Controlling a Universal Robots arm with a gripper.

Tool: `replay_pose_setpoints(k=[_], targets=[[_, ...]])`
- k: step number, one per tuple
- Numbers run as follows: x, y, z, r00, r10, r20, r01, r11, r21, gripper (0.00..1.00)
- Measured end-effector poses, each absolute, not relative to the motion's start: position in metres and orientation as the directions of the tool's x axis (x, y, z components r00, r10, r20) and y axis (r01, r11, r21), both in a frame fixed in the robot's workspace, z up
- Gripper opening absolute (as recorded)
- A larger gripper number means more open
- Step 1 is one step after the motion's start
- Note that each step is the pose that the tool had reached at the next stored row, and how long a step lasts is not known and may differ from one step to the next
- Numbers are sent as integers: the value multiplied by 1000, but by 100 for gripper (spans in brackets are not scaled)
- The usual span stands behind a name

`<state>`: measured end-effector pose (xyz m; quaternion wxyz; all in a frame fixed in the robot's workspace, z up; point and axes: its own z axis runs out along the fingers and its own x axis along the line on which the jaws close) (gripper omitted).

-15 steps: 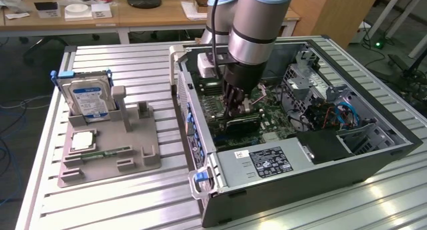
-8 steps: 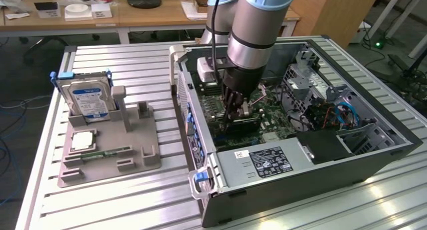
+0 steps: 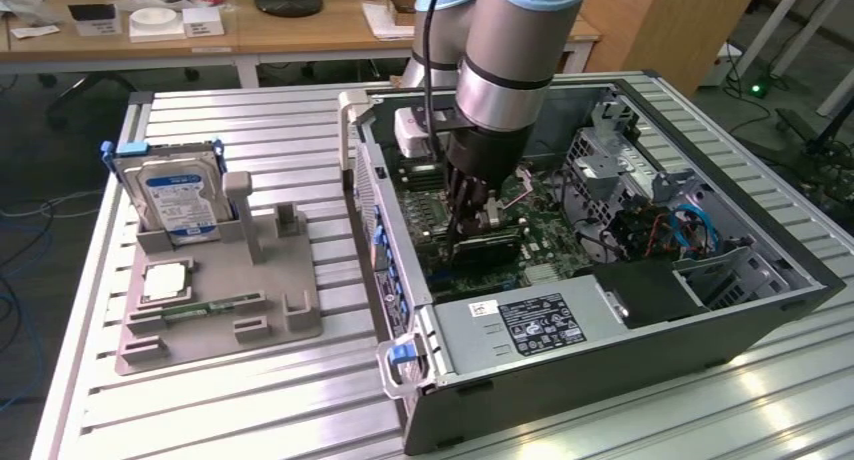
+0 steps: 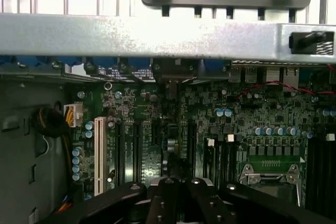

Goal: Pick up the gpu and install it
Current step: 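Press down on the gpu until it lock into place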

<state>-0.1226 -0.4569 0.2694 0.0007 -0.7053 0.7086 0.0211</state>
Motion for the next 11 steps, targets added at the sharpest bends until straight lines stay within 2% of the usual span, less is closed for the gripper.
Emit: replay_pose_setpoints(k=[11], targets=[[-123,-457,270,-5,-1000,-31,-1000,4,29,10]])
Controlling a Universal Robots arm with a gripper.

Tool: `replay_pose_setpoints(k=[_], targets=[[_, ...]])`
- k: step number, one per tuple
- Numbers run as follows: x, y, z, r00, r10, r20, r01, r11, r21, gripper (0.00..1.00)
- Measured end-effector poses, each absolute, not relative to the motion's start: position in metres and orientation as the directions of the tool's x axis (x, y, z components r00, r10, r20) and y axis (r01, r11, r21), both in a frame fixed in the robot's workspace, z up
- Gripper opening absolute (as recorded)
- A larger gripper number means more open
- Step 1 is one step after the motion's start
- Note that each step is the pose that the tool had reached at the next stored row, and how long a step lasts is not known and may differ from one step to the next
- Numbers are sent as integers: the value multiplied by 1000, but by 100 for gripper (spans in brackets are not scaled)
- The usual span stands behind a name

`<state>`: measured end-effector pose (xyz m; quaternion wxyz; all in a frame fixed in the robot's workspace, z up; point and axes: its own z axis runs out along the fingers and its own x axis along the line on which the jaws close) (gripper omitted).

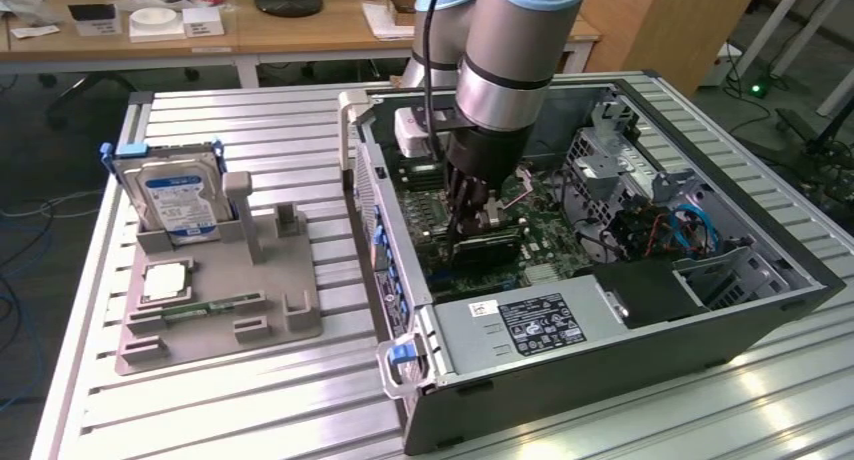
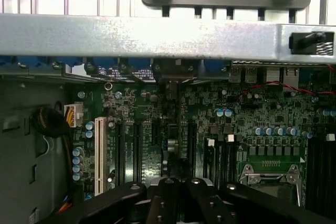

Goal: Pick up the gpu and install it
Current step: 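Press down on the gpu until it lock into place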

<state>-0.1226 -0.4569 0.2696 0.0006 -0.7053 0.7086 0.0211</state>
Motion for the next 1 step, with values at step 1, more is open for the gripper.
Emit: replay_pose_setpoints(k=[1], targets=[[-123,-457,270,-5,-1000,-30,-1000,4,29,10]])
